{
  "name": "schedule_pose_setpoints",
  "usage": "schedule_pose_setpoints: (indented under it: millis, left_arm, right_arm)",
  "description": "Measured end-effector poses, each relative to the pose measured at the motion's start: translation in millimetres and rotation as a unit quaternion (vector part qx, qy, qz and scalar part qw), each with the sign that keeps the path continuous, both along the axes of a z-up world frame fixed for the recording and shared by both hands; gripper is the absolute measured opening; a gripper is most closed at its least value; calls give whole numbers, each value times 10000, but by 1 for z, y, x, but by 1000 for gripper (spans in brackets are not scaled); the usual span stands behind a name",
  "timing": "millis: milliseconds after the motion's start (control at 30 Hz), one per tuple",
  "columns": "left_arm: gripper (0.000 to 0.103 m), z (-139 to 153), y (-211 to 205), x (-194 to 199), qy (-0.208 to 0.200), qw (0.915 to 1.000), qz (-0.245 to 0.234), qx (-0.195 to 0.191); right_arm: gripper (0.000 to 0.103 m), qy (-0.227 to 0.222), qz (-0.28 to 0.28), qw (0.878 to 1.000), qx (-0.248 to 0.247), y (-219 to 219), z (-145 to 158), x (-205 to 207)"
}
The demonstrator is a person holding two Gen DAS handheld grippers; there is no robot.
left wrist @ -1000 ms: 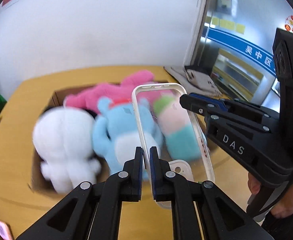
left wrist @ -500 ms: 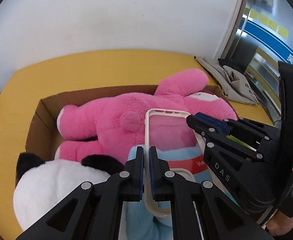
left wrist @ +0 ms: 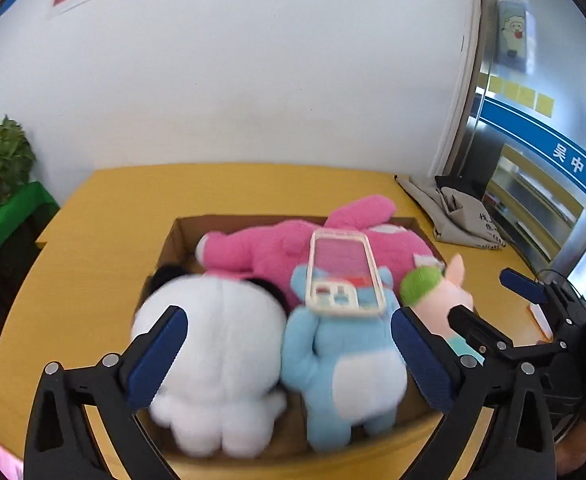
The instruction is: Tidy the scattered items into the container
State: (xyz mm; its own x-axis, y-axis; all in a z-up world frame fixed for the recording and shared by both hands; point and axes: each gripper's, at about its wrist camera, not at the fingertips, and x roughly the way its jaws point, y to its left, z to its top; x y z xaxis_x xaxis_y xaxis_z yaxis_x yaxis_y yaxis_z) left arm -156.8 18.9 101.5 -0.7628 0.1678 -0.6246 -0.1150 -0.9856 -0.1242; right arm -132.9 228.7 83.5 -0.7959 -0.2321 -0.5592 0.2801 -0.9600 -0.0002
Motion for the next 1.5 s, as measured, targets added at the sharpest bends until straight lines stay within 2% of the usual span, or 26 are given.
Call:
schedule_pose_setpoints:
  millis: [167, 300, 500, 800, 1500]
  left_arm:
    - [103, -26, 16, 69, -173, 9996, -50, -234]
    - [103, -41, 28, 103, -252, 9993, -109, -243]
    - [103, -50, 36, 137, -289, 9993, -110, -187]
    - [103, -54, 32, 158, -264, 9996, 38, -75]
    - [103, -67, 41, 158, -344, 9994, -28, -65]
  right_arm:
    - [103, -212, -205, 9993, 229, 15, -18, 69]
    - [103, -403, -227, 9982, 387, 21, -35, 110]
    - [103, -353, -288, 9982, 395, 29, -37, 145]
    - [103, -300, -314, 9983, 396, 31, -36, 161]
    - [103, -369, -372, 9979, 376, 35, -45, 161]
